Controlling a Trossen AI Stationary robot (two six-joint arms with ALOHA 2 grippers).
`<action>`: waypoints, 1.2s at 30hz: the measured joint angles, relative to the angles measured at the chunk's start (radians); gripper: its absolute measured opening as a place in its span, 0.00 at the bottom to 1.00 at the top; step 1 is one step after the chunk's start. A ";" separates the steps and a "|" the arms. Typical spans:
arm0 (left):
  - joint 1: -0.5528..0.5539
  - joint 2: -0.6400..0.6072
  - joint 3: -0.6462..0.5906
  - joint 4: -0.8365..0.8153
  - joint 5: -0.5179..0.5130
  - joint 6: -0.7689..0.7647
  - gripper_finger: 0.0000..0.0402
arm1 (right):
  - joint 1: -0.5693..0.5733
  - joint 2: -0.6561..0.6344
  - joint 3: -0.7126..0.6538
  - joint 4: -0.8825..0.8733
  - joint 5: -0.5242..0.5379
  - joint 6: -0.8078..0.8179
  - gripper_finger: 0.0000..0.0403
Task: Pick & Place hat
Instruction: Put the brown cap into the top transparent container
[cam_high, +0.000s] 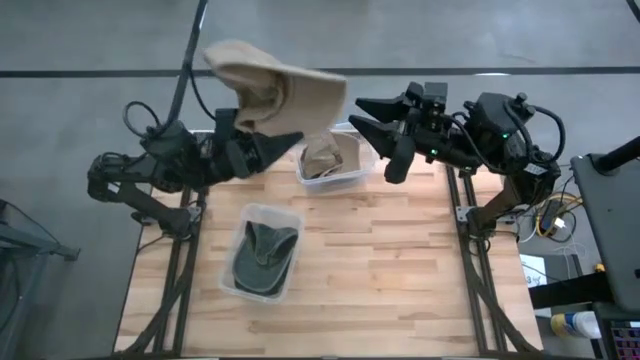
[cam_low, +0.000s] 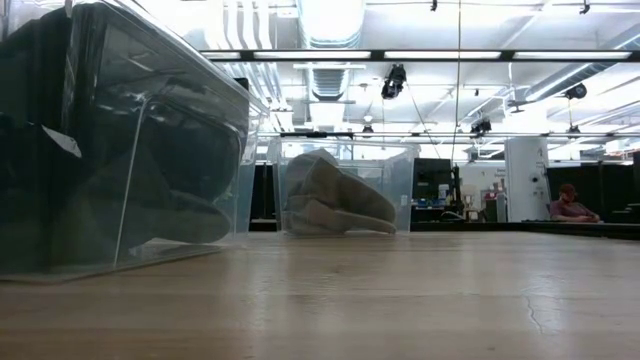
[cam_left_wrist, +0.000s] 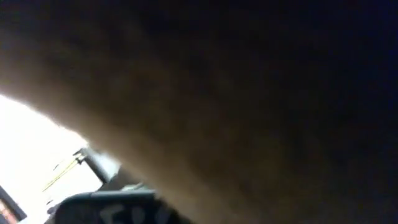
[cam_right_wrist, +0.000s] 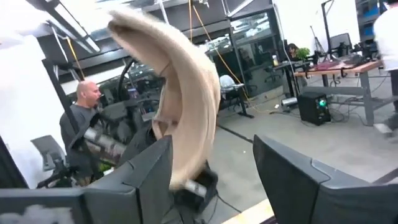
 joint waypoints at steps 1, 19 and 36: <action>0.000 0.005 0.000 -0.008 0.001 -0.002 0.01 | 0.000 0.001 0.000 0.003 -0.006 0.000 0.54; -0.006 0.053 -0.003 -0.004 0.064 -0.060 0.02 | -0.024 0.009 -0.017 0.025 -0.050 0.010 0.20; -0.002 -0.020 -0.009 -0.270 0.115 0.049 0.46 | -0.124 -0.130 -0.011 -0.129 -0.078 0.074 0.02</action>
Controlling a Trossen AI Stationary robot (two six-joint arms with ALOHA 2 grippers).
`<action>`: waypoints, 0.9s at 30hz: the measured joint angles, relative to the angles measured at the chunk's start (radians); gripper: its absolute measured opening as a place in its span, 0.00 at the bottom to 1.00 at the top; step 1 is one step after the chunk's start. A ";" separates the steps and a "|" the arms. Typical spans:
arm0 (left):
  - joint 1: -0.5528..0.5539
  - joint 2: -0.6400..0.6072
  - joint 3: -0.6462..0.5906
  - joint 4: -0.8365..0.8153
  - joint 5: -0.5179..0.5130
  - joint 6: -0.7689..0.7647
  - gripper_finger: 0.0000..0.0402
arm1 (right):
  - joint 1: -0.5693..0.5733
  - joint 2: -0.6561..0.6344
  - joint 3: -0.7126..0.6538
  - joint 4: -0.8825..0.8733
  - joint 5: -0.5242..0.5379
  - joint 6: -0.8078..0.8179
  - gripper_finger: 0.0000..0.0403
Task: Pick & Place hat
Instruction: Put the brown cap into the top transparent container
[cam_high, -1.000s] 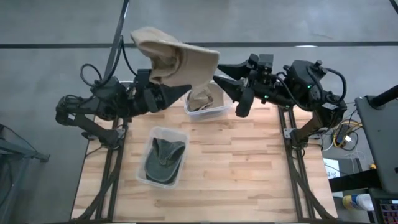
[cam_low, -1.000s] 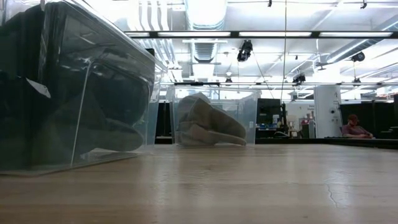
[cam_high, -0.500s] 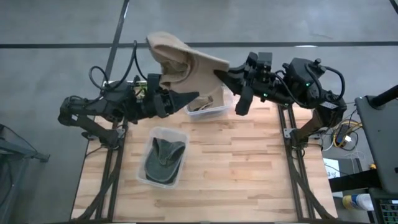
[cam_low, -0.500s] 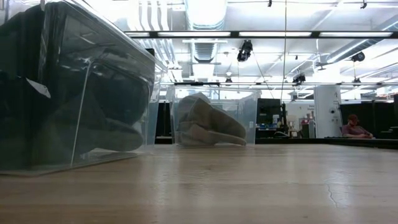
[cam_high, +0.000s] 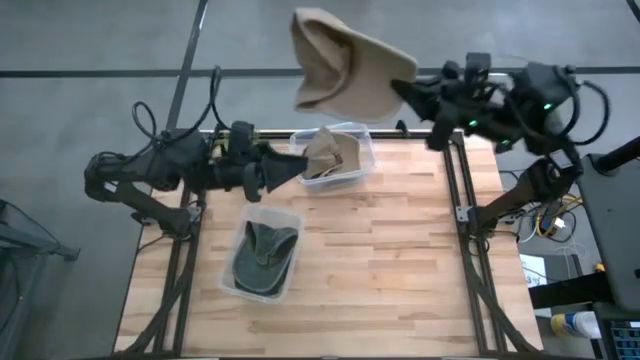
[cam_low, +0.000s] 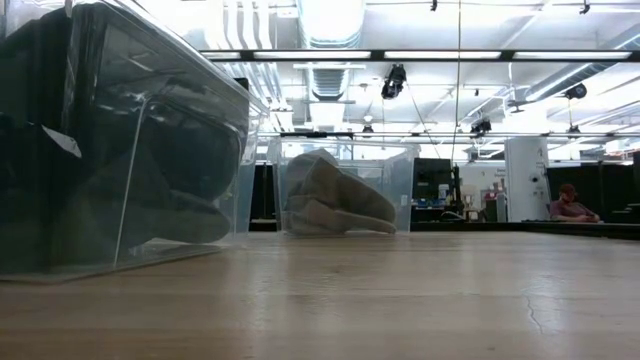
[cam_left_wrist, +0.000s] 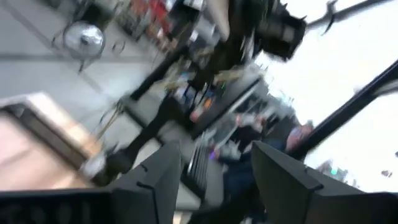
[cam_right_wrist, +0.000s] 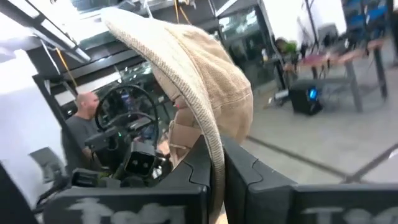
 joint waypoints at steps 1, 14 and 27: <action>-0.004 -0.007 -0.001 -0.040 0.007 -0.008 0.48 | -0.024 -0.015 0.000 -0.034 -0.030 0.029 0.02; -0.016 -0.109 -0.003 -0.149 0.240 0.006 0.49 | -0.392 -0.007 -0.035 -0.331 -0.591 0.282 0.02; -0.015 -0.288 -0.003 -0.148 0.124 0.240 0.49 | -0.670 0.151 -0.188 -0.369 -0.964 0.301 0.02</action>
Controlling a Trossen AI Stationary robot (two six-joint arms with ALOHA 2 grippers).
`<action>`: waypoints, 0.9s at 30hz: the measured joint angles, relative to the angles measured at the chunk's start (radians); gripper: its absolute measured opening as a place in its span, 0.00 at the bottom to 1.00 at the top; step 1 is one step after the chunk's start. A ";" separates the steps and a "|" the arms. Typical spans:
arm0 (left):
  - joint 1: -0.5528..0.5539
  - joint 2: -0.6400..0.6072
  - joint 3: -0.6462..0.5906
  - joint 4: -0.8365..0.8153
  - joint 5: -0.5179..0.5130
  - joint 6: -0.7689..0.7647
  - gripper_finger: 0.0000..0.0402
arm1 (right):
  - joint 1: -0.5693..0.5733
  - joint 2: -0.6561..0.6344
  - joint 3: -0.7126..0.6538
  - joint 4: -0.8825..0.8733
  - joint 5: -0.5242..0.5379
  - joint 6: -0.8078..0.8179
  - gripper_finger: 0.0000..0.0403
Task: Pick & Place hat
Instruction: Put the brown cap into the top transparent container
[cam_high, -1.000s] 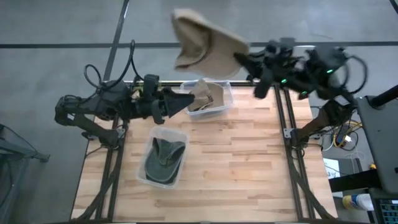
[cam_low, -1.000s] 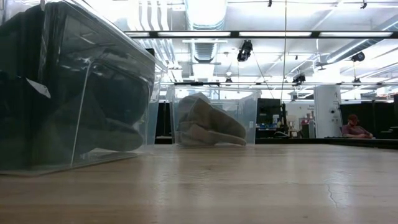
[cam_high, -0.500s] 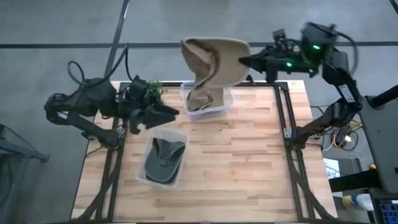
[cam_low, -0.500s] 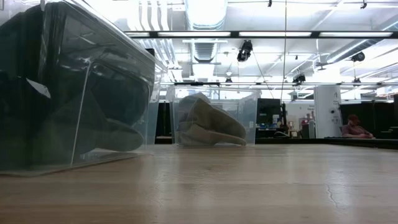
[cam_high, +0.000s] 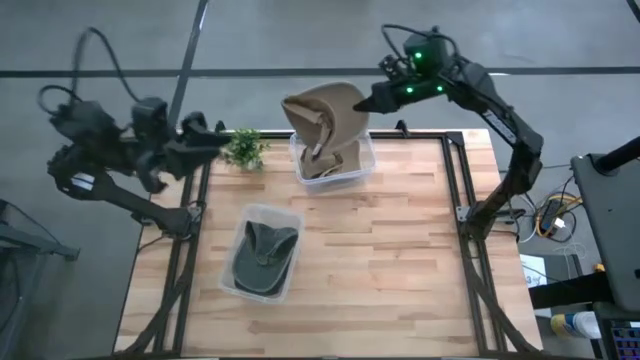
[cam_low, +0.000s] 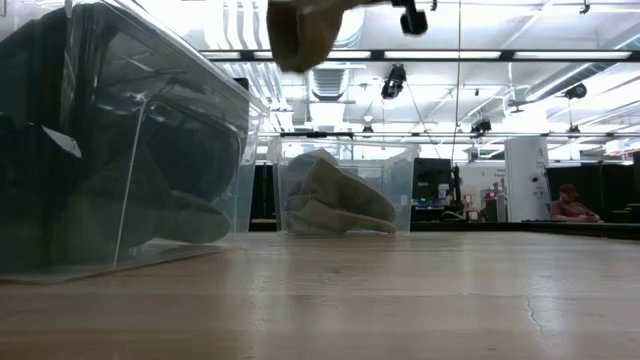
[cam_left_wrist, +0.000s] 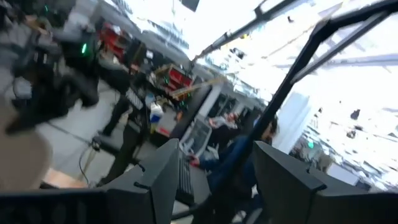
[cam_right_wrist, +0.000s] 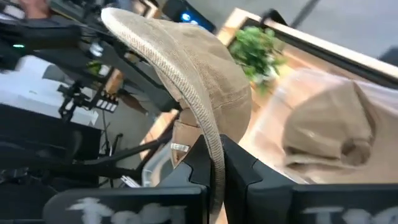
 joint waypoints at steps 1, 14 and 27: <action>0.000 -0.012 0.000 0.001 -0.010 0.006 0.49 | -0.012 0.002 -0.022 0.002 -0.010 -0.002 0.02; 0.000 -0.067 0.000 0.001 -0.119 0.068 0.49 | -0.109 0.006 -0.491 0.410 -0.154 0.154 0.02; 0.000 -0.074 0.000 0.002 -0.221 0.129 0.49 | -0.161 0.054 -0.787 0.461 -0.145 0.227 0.12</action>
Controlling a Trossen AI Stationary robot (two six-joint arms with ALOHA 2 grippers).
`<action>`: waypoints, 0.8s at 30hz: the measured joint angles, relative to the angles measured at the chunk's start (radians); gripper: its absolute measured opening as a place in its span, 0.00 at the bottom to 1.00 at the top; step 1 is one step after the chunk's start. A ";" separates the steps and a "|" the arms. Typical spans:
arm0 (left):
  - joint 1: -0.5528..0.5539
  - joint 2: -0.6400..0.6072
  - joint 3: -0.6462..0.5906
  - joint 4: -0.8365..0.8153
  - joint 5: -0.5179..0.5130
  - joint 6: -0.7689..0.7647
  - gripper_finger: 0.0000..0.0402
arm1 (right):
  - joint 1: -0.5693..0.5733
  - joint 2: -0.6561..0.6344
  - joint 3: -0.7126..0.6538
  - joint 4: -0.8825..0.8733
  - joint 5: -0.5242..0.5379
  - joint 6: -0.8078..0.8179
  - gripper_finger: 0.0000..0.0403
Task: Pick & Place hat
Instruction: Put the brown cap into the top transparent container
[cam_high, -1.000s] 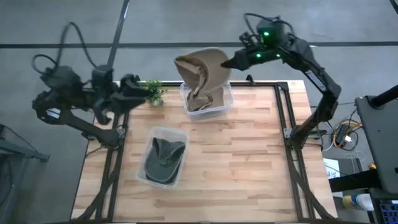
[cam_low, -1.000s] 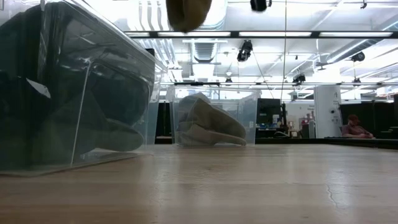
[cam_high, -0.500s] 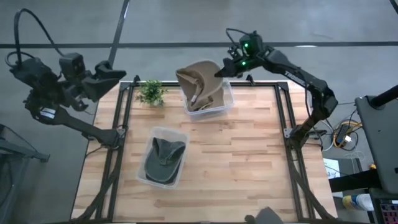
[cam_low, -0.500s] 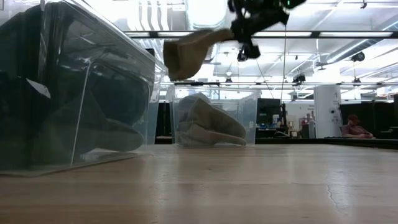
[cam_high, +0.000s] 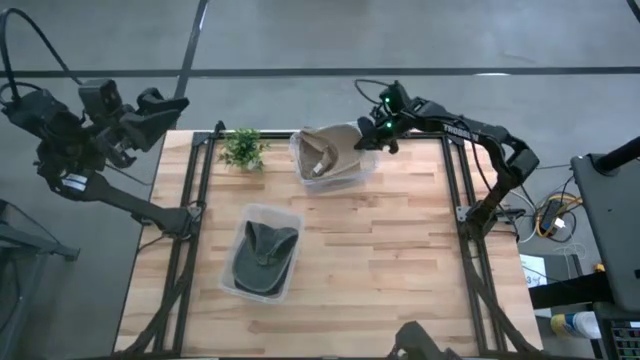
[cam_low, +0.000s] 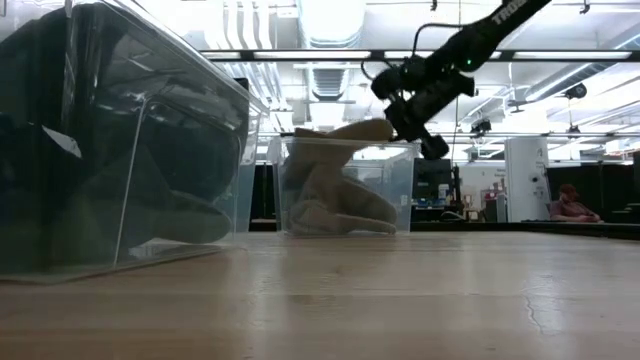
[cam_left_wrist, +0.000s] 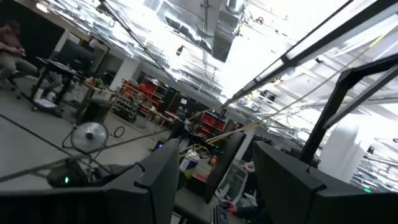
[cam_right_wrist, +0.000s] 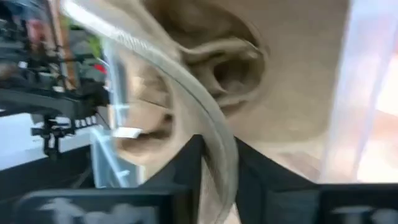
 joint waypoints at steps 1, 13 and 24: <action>0.000 -0.001 0.000 0.000 -0.002 0.003 0.49 | 0.000 0.009 -0.007 -0.010 0.003 -0.011 0.16; 0.000 -0.027 0.000 0.001 -0.002 0.036 0.49 | -0.012 0.024 0.104 -0.126 0.005 -0.049 0.56; 0.000 -0.048 0.000 -0.011 0.000 0.068 0.49 | 0.013 0.003 0.377 -0.433 0.207 -0.278 0.55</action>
